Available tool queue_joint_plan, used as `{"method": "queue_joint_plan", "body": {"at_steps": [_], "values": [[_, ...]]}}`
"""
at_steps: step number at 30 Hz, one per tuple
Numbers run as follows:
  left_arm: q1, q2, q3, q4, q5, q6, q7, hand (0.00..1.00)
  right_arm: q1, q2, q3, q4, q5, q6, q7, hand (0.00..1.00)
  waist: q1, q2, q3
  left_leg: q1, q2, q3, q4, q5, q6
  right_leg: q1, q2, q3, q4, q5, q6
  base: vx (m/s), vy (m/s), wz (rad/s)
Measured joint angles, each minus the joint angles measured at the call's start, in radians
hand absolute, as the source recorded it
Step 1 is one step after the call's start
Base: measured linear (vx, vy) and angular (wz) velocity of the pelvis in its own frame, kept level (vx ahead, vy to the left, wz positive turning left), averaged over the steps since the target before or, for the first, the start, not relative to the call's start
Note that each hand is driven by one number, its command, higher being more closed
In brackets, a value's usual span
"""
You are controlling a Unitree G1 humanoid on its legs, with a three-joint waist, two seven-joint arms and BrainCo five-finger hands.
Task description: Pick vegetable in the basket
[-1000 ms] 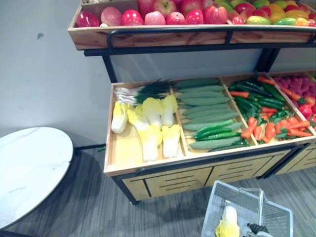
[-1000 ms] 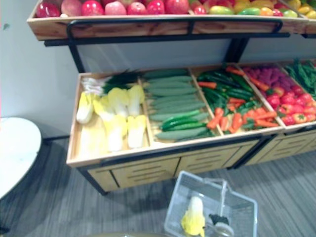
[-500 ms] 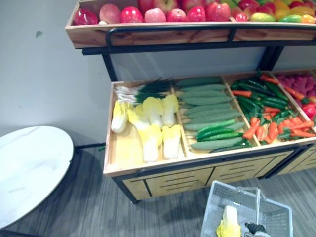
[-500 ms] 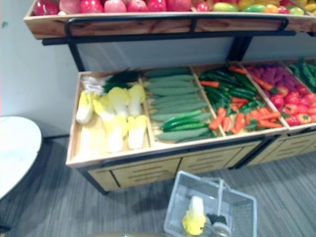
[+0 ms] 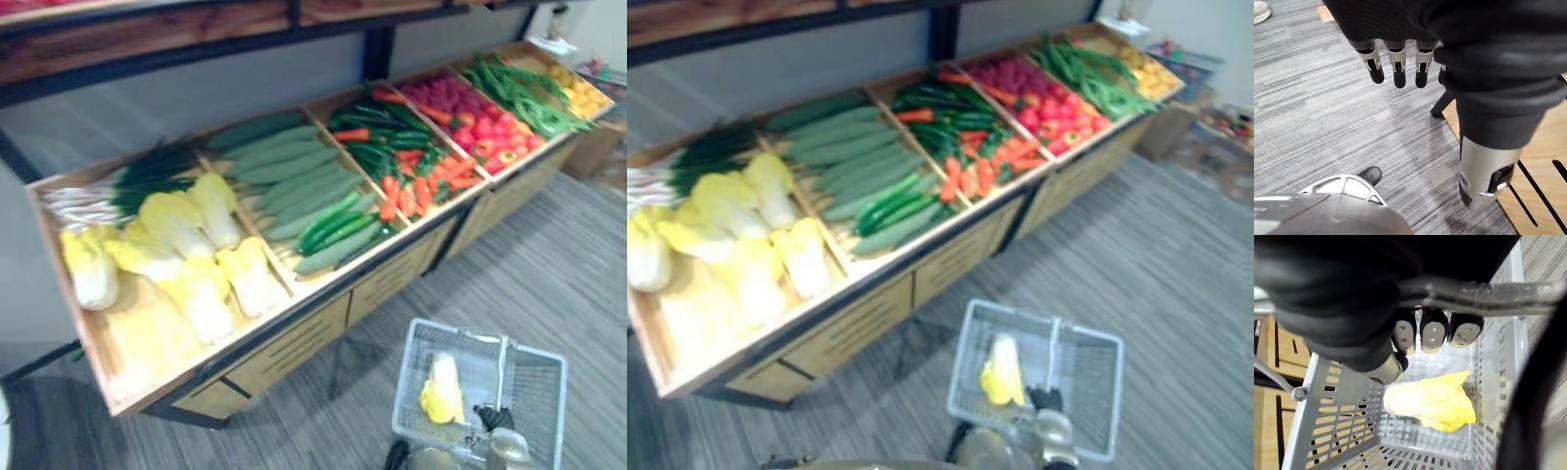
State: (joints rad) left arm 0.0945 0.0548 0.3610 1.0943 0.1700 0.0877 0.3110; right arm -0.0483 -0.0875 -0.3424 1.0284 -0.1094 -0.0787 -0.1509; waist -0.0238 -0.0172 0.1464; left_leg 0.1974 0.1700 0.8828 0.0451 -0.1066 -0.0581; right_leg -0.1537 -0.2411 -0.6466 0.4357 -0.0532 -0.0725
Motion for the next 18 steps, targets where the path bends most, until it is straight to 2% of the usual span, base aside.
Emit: {"method": "queue_joint_plan", "body": {"at_steps": [1, 2, 3, 4, 5, 6, 7, 8, 11, 13, 14, 15, 16, 17, 18], "values": [[-0.017, 0.001, 0.012, 0.006, -0.004, 0.007, 0.006, 0.00, -0.004, 0.001, 0.009, 0.008, 0.000, -0.002, 0.000, 1.00, 0.000, -0.017, 0.000, -0.020, 0.007, 0.035, 0.049, -0.015, 0.015, -0.002, 0.044, -0.009, -0.070, 0.037, -0.031, -0.06, -0.084, -1.60], [-0.019, -0.004, 0.024, 0.013, -0.010, 0.009, 0.009, 0.00, -0.010, 0.006, 0.016, 0.012, -0.003, -0.002, 0.001, 1.00, 0.010, 0.009, -0.007, -0.028, 0.005, 0.038, 0.013, -0.016, 0.037, 0.019, 0.104, 0.043, -0.212, 0.098, -0.018, -0.14, -0.107, -1.80], [-0.028, -0.032, 0.030, 0.013, -0.012, 0.008, 0.009, 0.00, -0.032, -0.014, 0.012, 0.013, -0.013, 0.003, 0.002, 1.00, 0.008, 0.049, -0.002, -0.021, 0.011, 0.068, -0.059, 0.016, 0.028, 0.022, 0.142, 0.067, -0.242, 0.062, -0.011, -0.12, -0.091, -1.38], [-0.046, -0.029, 0.029, 0.007, -0.010, 0.005, 0.011, 0.00, -0.034, -0.011, -0.002, 0.016, -0.016, 0.007, 0.006, 1.00, -0.002, 0.034, 0.014, -0.012, -0.007, 0.086, -0.050, 0.017, 0.006, -0.001, 0.076, 0.046, -0.070, -0.061, 0.018, -0.04, -0.082, -0.99], [-0.062, -0.018, 0.027, 0.005, -0.012, 0.005, 0.014, 0.00, -0.024, -0.005, -0.021, 0.022, -0.004, 0.007, 0.003, 1.00, -0.003, 0.015, 0.024, -0.004, -0.017, 0.109, -0.028, 0.016, 0.006, 0.012, 0.030, 0.043, -0.022, -0.108, 0.049, 0.03, -0.157, -0.80], [-0.064, -0.014, 0.036, 0.001, -0.012, 0.005, 0.018, 0.00, -0.030, 0.005, -0.041, 0.045, 0.005, 0.013, -0.001, 1.00, 0.000, -0.002, 0.023, 0.001, -0.016, 0.146, 0.008, 0.009, -0.002, 0.025, 0.045, 0.050, -0.078, -0.116, 0.075, 0.02, -0.199, -0.86], [-0.061, -0.021, 0.043, 0.002, -0.012, 0.005, 0.019, 0.00, -0.029, 0.003, -0.035, 0.048, 0.005, 0.014, 0.000, 1.00, 0.001, 0.004, 0.018, 0.000, -0.005, 0.162, 0.022, 0.005, -0.006, 0.043, 0.072, 0.062, -0.134, -0.109, 0.081, 0.02, -0.287, -1.31], [-0.059, -0.032, 0.056, 0.001, -0.020, 0.004, 0.022, 0.00, -0.028, 0.006, -0.010, 0.049, 0.000, 0.016, 0.004, 1.00, 0.003, 0.024, 0.019, 0.000, 0.031, 0.206, 0.048, 0.007, -0.008, 0.081, 0.147, 0.104, -0.275, -0.043, 0.062, 0.02, -0.181, -1.05], [-0.075, -0.043, 0.072, 0.002, -0.034, 0.003, 0.024, 0.00, 0.001, 0.010, -0.002, 0.051, 0.001, 0.015, 0.004, 1.00, -0.003, 0.024, 0.018, -0.004, 0.076, 0.228, 0.142, 0.010, -0.003, 0.127, 0.194, 0.140, -0.399, 0.002, 0.048, -0.02, -0.169, -0.63], [-0.097, -0.059, 0.079, 0.004, -0.037, 0.000, 0.023, 0.00, 0.032, 0.011, -0.002, 0.051, 0.009, 0.006, 0.000, 1.00, -0.005, 0.021, 0.015, -0.022, 0.166, 0.227, 0.341, 0.010, -0.004, 0.149, 0.210, 0.169, -0.442, 0.007, 0.047, -0.08, -0.054, -0.42], [-0.098, -0.065, 0.080, 0.003, -0.038, -0.001, 0.022, 0.00, 0.033, 0.009, 0.000, 0.051, 0.011, 0.002, 0.000, 1.00, -0.007, 0.026, 0.018, -0.026, 0.210, 0.225, 0.427, 0.011, -0.003, 0.160, 0.220, 0.187, -0.446, 0.015, 0.034, -0.06, -0.021, -0.64], [-0.097, -0.073, 0.088, 0.003, -0.038, -0.004, 0.021, 0.00, 0.033, 0.004, 0.010, 0.054, 0.011, 0.003, 0.001, 1.00, -0.008, 0.031, 0.020, -0.039, 0.263, 0.165, 0.534, 0.019, 0.012, 0.181, 0.238, 0.226, -0.458, 0.022, 0.023, -0.01, -0.002, -0.65], [-0.096, -0.077, 0.091, 0.003, -0.038, -0.006, 0.019, 0.00, 0.032, 0.003, 0.023, 0.062, 0.010, 0.003, 0.002, 1.00, -0.005, 0.026, 0.024, -0.064, 0.272, 0.106, 0.572, 0.007, 0.007, 0.188, 0.243, 0.251, -0.462, 0.025, 0.017, 0.02, 0.010, -0.87], [-0.096, -0.081, 0.092, -0.005, -0.038, -0.015, 0.017, 0.00, 0.024, -0.007, 0.037, 0.071, 0.010, 0.002, 0.003, 1.00, -0.002, 0.027, 0.024, -0.107, 0.240, -0.062, 0.583, -0.036, -0.010, 0.198, 0.235, 0.290, -0.462, 0.025, 0.017, 0.03, 0.025, -0.73], [-0.095, -0.085, 0.093, -0.010, -0.038, -0.015, 0.017, 0.00, 0.021, -0.013, 0.038, 0.072, 0.010, 0.002, 0.005, 1.00, -0.002, 0.028, 0.025, -0.130, 0.205, -0.156, 0.571, -0.053, -0.016, 0.201, 0.230, 0.309, -0.460, 0.025, 0.018, 0.03, 0.028, -0.84]]}}
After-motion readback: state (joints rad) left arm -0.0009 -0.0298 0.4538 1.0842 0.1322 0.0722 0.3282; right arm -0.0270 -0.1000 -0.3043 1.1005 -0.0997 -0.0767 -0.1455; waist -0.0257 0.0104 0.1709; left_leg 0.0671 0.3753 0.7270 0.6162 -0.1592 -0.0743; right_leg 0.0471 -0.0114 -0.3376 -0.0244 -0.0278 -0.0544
